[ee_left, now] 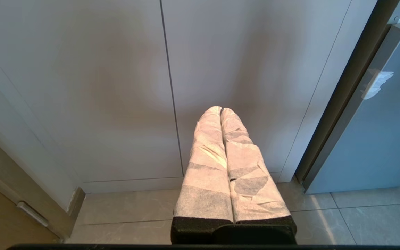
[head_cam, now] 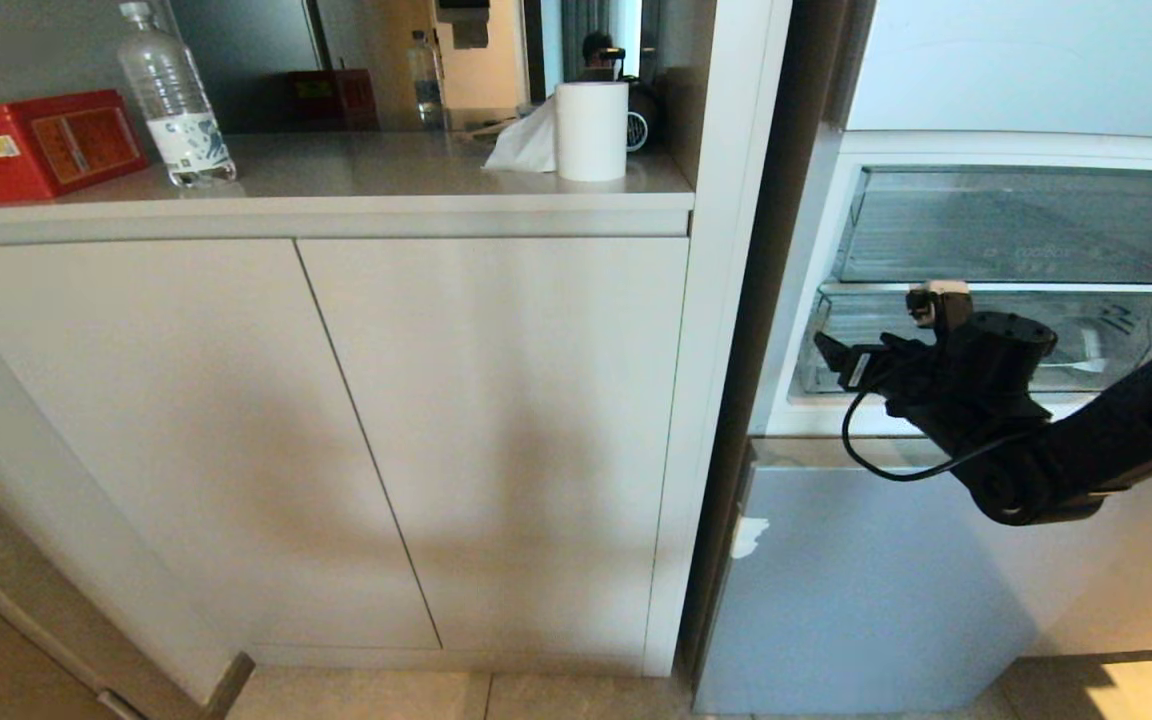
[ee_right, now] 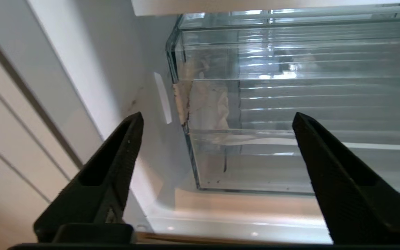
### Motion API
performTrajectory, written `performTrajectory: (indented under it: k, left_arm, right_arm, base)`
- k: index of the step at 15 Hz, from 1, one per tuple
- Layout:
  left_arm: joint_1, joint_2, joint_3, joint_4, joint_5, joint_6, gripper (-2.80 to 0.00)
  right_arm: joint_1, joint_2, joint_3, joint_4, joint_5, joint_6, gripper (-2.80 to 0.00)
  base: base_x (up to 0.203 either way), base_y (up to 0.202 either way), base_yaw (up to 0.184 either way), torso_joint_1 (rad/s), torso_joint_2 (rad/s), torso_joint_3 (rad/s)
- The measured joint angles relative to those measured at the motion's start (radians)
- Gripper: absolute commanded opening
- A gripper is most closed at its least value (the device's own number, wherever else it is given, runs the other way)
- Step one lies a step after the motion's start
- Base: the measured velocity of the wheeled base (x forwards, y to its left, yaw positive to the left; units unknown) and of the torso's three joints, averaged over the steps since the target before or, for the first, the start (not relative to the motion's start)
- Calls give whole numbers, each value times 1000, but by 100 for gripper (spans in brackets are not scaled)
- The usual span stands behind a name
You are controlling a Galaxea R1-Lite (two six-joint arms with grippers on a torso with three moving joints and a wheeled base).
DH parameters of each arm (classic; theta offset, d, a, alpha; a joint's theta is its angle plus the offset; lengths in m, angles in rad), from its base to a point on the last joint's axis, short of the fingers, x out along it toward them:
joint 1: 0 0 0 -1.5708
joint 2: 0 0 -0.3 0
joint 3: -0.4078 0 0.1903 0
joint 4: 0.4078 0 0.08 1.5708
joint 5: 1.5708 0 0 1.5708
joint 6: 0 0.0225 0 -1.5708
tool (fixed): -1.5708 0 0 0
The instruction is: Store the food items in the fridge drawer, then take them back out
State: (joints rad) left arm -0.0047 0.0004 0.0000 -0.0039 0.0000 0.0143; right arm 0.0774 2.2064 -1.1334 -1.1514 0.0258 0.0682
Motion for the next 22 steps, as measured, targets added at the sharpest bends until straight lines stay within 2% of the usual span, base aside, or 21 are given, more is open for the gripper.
performTrajectory:
  k: [7,8,18,22]
  left_arm:
    - [0,0,0,0,0,0,-280]
    - [0,0,0,0,0,0,-280]
    - [0,0,0,0,0,0,-280]
    - [0,0,0,0,0,0,-280]
  right_arm:
    - [1,58,-114,41,-17,-4,0]
    - [2,64,-121,42,-20,-4,-280]
    - [49,99,-181,63,-33,-5,-280]
    - [53,88,-164,61,-39,-4,-280]
  base:
    - [0,0,0,0,0,0]
    - [0,0,0,0,0,0]
    - [0,0,0,0,0,0]
    - [0,0,0,0,0,0]
